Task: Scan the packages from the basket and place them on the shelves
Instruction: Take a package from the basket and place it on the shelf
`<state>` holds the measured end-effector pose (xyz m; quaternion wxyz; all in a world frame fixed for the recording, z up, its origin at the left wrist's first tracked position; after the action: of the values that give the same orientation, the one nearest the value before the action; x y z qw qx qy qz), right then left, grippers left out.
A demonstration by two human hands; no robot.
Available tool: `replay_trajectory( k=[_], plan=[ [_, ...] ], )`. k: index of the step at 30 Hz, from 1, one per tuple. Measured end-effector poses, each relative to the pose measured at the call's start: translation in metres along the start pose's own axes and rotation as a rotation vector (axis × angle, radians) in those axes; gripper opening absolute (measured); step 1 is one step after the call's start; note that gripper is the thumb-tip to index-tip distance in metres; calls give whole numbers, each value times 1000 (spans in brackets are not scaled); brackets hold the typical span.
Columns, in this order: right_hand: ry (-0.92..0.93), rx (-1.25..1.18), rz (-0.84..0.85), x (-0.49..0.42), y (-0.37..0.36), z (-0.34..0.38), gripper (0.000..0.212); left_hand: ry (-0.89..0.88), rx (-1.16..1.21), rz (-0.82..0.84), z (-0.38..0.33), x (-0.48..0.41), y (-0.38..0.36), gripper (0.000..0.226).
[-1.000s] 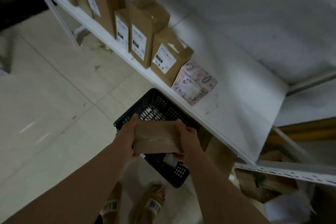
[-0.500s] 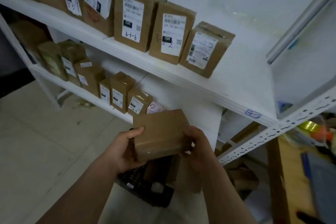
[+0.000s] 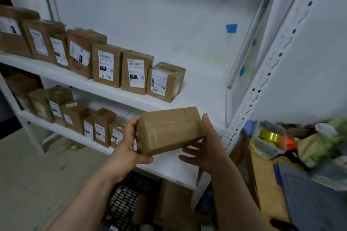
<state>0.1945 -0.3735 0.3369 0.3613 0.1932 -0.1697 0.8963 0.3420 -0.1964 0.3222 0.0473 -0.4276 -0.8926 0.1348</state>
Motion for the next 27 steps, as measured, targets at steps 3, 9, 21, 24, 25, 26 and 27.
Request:
replay_trajectory(
  k=[3,9,21,24,25,26,27],
  plan=[
    [-16,-57,-17,12,14,10,79,-71,-65,19,-11,7,-25,116],
    [193,-311,71,26,53,19,58,-27,10,284,-28,14,-77,120],
    [562,-284,118,57,108,46,61,318,404,115,-23,-9,-136,78],
    [470,-138,37,63,114,46,65,213,281,126,-26,-17,-139,94],
    [450,-75,29,64,116,47,68,197,250,126,-27,-18,-141,101],
    [430,-11,31,63,119,47,71,186,235,129,-28,-19,-142,108],
    [426,51,36,63,122,47,78,180,216,132,-30,-20,-144,117]
  ],
)
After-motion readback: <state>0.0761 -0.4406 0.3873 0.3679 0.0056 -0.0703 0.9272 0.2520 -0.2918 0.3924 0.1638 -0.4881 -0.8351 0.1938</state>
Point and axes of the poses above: each hand's wrist, its own x-axis away from the middle knuckle, its own y-axis out of the back of the hand, z = x × y, the point moved 4 cm from there along -x, towards the middle knuckle, and after that the axes turned 12 degrees about x, right-handed, at the moved point
